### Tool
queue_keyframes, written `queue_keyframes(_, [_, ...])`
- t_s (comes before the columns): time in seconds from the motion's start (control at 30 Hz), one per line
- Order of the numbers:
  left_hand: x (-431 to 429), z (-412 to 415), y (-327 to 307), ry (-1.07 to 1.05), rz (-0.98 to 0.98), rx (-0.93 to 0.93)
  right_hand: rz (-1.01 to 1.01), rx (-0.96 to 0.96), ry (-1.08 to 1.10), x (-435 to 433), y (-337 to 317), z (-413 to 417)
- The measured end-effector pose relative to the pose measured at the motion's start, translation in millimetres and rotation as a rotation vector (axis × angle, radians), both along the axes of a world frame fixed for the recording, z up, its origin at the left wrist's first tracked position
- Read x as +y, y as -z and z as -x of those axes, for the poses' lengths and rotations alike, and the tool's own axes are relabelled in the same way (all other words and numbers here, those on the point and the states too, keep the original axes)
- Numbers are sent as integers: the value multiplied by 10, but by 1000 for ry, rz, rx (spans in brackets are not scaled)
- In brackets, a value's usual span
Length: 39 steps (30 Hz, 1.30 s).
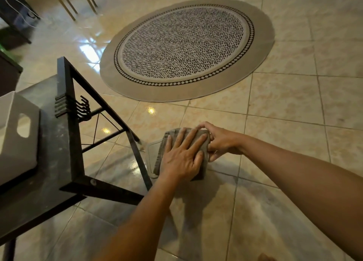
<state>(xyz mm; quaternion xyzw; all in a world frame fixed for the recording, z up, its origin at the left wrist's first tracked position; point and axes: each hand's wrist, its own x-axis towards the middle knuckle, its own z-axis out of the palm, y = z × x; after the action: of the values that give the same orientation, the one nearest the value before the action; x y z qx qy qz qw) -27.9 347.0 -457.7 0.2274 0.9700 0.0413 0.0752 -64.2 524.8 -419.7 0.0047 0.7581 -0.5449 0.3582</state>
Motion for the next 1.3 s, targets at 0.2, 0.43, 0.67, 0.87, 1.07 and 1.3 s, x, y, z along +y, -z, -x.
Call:
queue_keyframes(0.2, [33,11,16,3,10,15,21,-3,4,44,32,-3])
queue_keyframes(0.43, [-240,-132,89,-461,-80,37,43,-1,8,38,84,14])
queue_keyframes(0.67, [-274,-75,110,-464,-88,20,39,49,3,85,110,62])
queue_keyframes(0.87, [205,-245,46,-232,-52,34,30,70,-31,41,93,69])
queue_keyframes(1.07, [-117,-34,77,-494,-93,16,24,91,43,48,132,86])
queue_keyframes(1.3, [215,-349,58,-338,-79,-21,21,74,8,44,118,110])
